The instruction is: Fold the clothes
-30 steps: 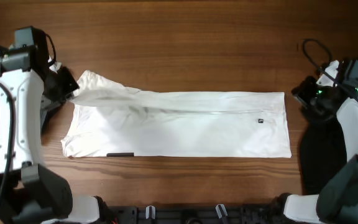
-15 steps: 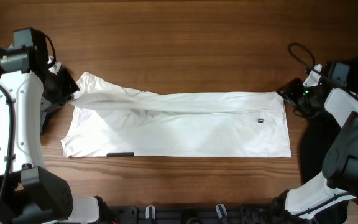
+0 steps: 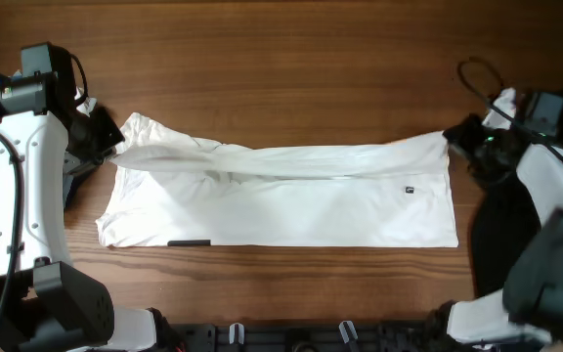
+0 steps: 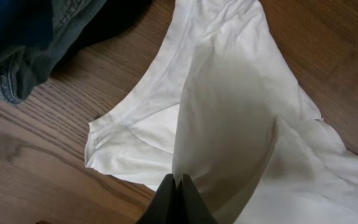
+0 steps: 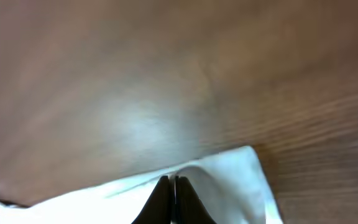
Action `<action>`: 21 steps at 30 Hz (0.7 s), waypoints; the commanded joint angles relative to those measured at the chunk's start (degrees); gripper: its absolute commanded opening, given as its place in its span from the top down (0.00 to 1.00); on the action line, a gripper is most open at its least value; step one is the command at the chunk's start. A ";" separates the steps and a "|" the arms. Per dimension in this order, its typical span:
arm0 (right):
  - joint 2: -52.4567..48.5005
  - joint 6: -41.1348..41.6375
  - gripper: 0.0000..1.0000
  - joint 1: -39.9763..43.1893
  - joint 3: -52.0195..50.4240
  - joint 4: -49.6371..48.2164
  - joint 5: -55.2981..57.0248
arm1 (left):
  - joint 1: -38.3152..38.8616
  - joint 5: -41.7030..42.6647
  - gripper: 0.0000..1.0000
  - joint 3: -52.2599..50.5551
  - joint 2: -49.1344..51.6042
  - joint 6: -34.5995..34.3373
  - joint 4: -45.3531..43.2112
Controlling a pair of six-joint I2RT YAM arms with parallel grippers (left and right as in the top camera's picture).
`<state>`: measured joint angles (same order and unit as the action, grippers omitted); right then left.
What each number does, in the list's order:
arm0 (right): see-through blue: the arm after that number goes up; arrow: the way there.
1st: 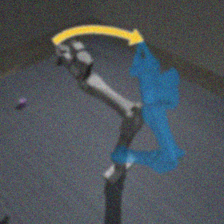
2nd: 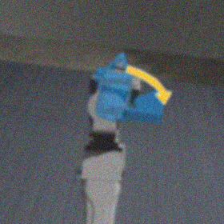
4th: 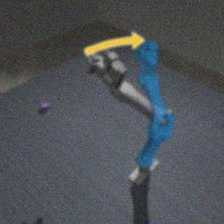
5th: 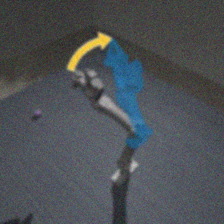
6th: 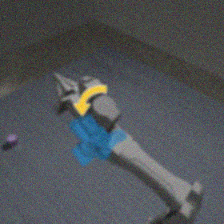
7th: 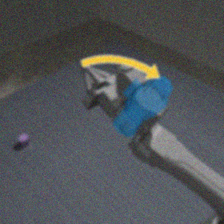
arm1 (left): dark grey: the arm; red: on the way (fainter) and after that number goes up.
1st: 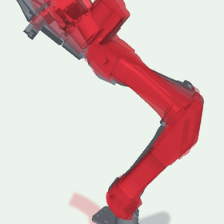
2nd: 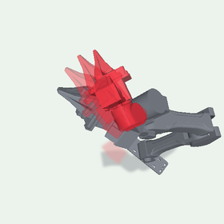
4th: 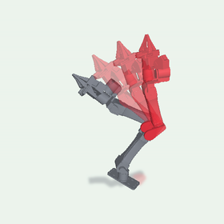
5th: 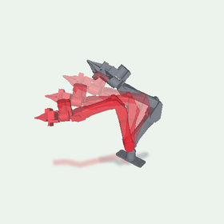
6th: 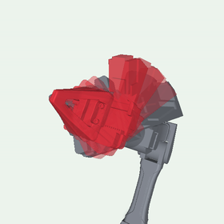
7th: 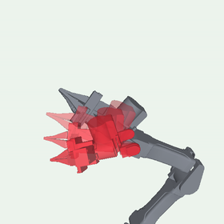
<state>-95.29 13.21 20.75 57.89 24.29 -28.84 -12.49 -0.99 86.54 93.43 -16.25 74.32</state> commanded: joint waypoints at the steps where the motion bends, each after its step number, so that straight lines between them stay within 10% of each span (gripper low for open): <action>1: 6.49 0.96 0.96 0.33 1.05 2.86 0.98 | -0.17 0.04 0.96 0.42 -0.70 -0.48 -0.15; 7: 6.91 3.41 0.96 0.33 1.03 12.79 9.55 | -0.15 -1.46 0.96 0.42 -0.70 -0.50 2.16; 11: 2.78 3.43 0.51 0.15 -0.68 6.43 8.92 | -0.15 1.18 0.96 0.42 -0.70 -0.52 0.22; 21: -10.27 1.07 0.70 -0.35 -1.14 -0.46 5.84 | -0.15 1.16 0.95 0.42 -0.70 -0.50 -0.63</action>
<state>-104.60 15.92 20.93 57.34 24.08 -21.39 -12.49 -0.12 86.54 93.43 -16.25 74.08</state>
